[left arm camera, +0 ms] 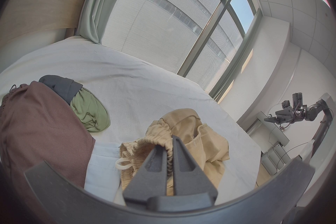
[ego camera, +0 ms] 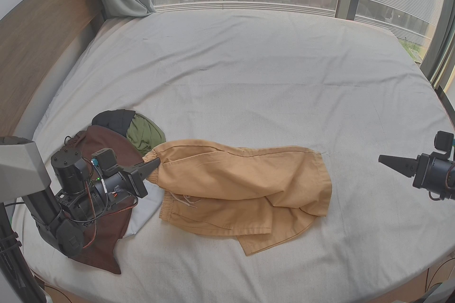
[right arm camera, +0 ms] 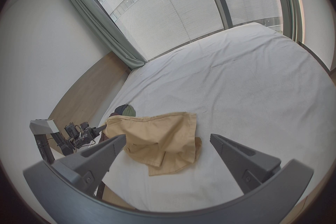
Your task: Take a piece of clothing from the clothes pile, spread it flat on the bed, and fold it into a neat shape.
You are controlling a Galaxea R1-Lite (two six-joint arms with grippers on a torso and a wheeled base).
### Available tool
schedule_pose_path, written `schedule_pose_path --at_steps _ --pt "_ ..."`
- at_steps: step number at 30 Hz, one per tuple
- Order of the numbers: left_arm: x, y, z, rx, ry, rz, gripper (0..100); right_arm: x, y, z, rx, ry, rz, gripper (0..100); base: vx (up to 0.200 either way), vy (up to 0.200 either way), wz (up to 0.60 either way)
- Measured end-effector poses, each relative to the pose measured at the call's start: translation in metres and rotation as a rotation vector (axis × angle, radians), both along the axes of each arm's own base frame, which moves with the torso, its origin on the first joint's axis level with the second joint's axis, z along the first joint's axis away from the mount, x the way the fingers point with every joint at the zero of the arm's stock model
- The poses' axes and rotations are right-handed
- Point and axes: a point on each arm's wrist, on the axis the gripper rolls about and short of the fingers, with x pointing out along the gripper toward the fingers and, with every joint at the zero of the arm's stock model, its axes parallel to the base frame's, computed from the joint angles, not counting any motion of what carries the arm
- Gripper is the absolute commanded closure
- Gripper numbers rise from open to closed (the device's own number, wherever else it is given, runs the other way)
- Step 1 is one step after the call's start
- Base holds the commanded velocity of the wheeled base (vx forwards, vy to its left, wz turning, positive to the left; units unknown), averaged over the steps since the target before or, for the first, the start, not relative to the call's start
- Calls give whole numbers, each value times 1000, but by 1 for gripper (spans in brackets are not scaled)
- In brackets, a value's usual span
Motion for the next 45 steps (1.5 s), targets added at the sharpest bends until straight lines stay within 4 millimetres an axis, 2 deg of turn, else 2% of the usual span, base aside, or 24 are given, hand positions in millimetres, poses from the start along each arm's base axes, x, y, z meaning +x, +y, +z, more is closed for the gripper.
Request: schedule_pose_path --at_steps 5,11,22,45 --pt "2 0 -2 1 4 0 100 19 3 1 28 -28 9 0 0 0 0" --pt "3 1 -2 0 3 5 100 33 9 -3 152 -60 27 0 0 0 0" --pt "4 1 -3 0 5 7 100 57 14 -42 196 25 46 0 0 0 0" --pt "5 1 -5 0 10 6 100 101 22 -105 230 126 33 0 0 0 0"
